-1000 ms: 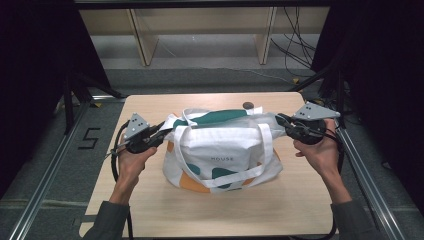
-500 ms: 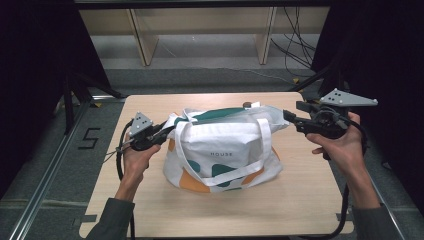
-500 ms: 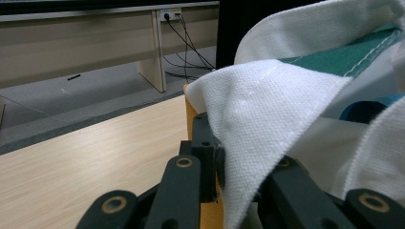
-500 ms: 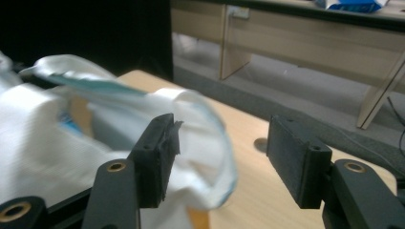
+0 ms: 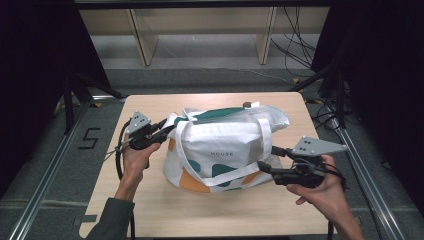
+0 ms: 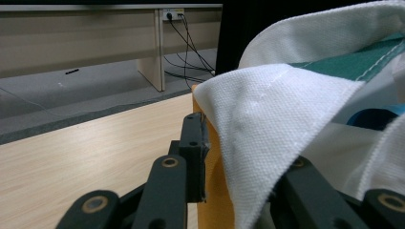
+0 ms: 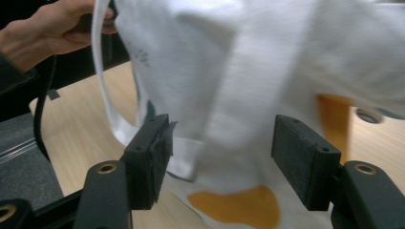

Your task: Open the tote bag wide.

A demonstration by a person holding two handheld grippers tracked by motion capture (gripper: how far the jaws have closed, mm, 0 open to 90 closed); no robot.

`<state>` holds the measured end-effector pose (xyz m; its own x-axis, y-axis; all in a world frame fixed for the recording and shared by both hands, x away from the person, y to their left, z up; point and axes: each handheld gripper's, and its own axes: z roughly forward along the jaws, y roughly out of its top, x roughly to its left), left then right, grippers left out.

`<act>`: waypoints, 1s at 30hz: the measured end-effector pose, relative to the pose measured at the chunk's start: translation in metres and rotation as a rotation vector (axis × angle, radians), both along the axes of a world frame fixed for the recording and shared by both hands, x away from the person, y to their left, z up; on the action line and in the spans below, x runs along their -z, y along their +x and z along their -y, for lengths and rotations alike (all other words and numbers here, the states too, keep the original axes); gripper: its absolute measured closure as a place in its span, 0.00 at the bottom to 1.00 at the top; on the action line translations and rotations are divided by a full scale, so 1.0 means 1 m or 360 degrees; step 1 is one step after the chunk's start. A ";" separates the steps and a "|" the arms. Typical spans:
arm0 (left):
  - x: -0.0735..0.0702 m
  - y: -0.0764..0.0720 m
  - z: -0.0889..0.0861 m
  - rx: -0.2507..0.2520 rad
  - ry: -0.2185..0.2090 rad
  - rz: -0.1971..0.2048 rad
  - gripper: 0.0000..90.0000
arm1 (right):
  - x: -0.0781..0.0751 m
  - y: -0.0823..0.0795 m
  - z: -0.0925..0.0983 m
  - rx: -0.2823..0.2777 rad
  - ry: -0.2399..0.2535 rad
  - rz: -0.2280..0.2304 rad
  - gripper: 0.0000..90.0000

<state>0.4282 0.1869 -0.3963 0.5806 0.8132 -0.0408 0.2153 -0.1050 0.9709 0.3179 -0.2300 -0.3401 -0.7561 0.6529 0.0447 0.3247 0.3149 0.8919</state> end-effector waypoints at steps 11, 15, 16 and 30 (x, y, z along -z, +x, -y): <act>0.001 0.000 -0.003 0.0011 -0.0020 0.0001 0.73 | 0.029 0.010 -0.046 -0.0056 -0.0199 -0.0028 0.63; -0.003 0.001 -0.007 -0.0036 -0.0062 -0.0061 0.56 | 0.032 0.012 -0.043 -0.0062 -0.0204 0.0038 0.89; -0.007 0.001 -0.010 -0.0022 -0.0050 -0.0037 0.49 | 0.033 0.013 -0.042 -0.0086 -0.0224 0.0068 0.92; -0.038 -0.066 -0.016 0.0177 -0.0050 -0.0221 0.33 | 0.035 0.017 -0.040 -0.0063 -0.0207 0.0125 0.94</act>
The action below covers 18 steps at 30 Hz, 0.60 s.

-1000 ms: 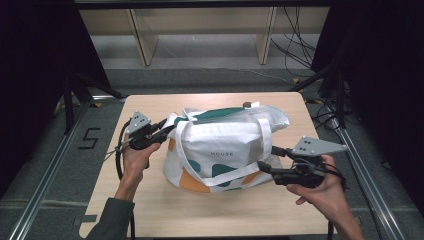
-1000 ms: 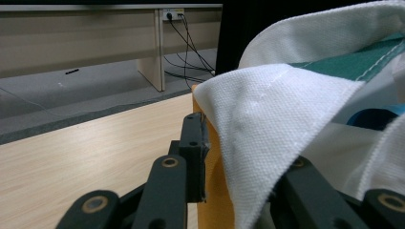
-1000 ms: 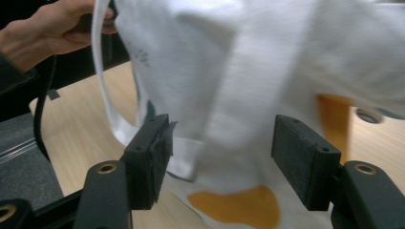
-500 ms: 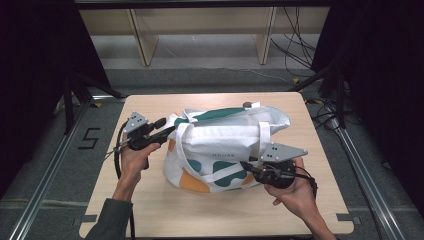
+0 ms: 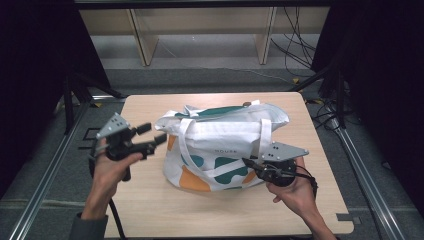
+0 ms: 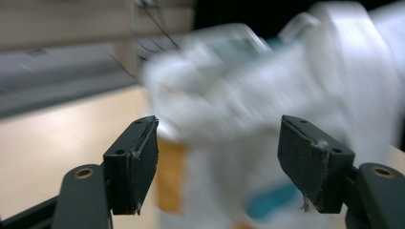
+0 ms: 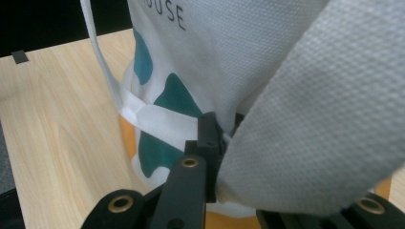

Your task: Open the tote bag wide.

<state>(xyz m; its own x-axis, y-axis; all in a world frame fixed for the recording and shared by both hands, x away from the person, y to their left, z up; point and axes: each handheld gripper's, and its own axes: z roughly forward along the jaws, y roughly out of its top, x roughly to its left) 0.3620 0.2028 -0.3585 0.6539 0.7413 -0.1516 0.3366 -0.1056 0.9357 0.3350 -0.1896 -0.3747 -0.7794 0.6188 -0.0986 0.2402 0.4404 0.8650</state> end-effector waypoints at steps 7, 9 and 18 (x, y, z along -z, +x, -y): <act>0.048 0.001 0.038 0.0162 0.0051 -0.0127 0.35 | 0.000 0.000 0.000 -0.0011 -0.0005 0.0009 0.94; 0.051 0.006 0.048 0.0199 0.0046 -0.0098 0.39 | 0.000 -0.002 0.001 -0.0008 0.0002 -0.0010 0.94; 0.068 0.008 0.067 0.0136 0.0238 0.0149 0.93 | 0.002 -0.004 0.004 -0.0055 0.0002 -0.0002 0.95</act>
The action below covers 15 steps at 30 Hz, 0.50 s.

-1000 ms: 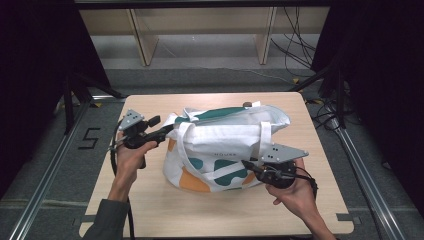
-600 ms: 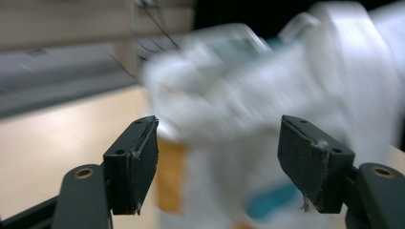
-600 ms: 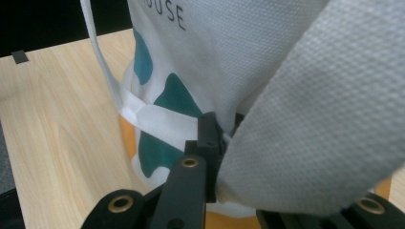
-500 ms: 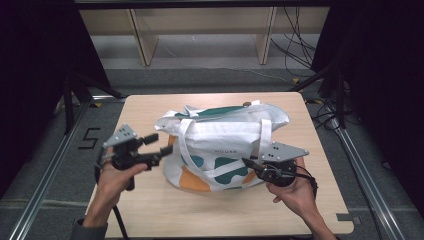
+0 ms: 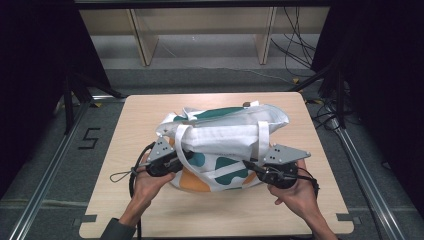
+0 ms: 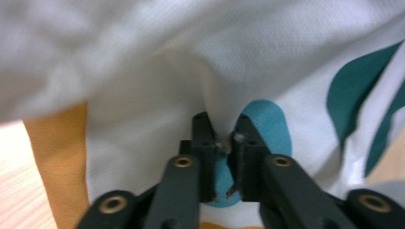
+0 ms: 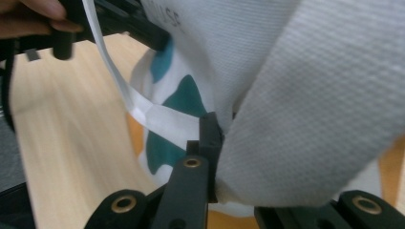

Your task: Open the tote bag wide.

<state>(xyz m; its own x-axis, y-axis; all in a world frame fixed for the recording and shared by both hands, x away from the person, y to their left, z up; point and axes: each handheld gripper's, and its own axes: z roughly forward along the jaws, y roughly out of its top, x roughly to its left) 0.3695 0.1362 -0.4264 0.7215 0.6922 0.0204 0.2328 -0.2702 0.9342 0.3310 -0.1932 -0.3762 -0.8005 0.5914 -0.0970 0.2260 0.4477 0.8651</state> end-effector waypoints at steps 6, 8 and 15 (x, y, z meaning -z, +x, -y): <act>0.025 0.004 0.004 0.0003 0.0015 -0.0072 0.94 | 0.009 -0.011 -0.007 -0.0026 -0.0102 0.0017 0.96; 0.025 0.004 0.006 -0.0003 0.0033 -0.0065 0.94 | 0.011 -0.009 -0.007 -0.0030 -0.0120 0.0029 0.96; 0.038 0.013 0.017 -0.0005 0.0105 -0.0053 0.94 | 0.017 -0.005 -0.008 0.0010 -0.0162 0.0010 0.95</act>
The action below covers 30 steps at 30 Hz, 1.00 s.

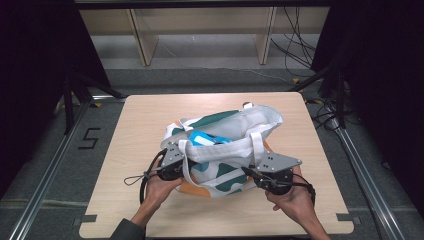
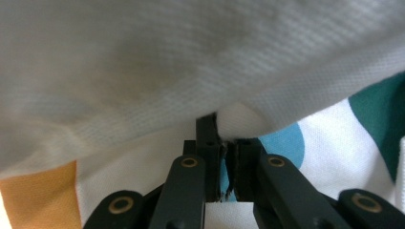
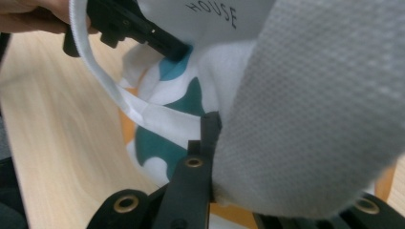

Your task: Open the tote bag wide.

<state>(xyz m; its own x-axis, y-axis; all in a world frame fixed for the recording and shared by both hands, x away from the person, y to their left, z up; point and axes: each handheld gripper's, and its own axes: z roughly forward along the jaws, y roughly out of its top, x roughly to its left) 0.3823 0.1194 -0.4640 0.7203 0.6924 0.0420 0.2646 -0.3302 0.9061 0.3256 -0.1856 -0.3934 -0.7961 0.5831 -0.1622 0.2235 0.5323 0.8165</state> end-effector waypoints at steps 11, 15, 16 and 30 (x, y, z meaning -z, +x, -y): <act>0.015 0.002 0.007 0.0012 0.0109 -0.0003 0.94 | 0.015 0.005 0.001 -0.0004 -0.0062 -0.0067 0.96; 0.030 0.002 0.016 0.0017 0.0189 -0.0073 0.94 | 0.027 0.005 0.000 0.0021 -0.0115 -0.0082 0.96; 0.032 0.002 0.015 0.0017 0.0208 -0.0084 0.94 | 0.032 0.007 0.001 0.0018 -0.0113 -0.0094 0.96; 0.052 0.003 0.020 0.0029 0.0285 -0.0194 0.91 | 0.088 0.023 0.015 0.0091 -0.0095 -0.0382 0.96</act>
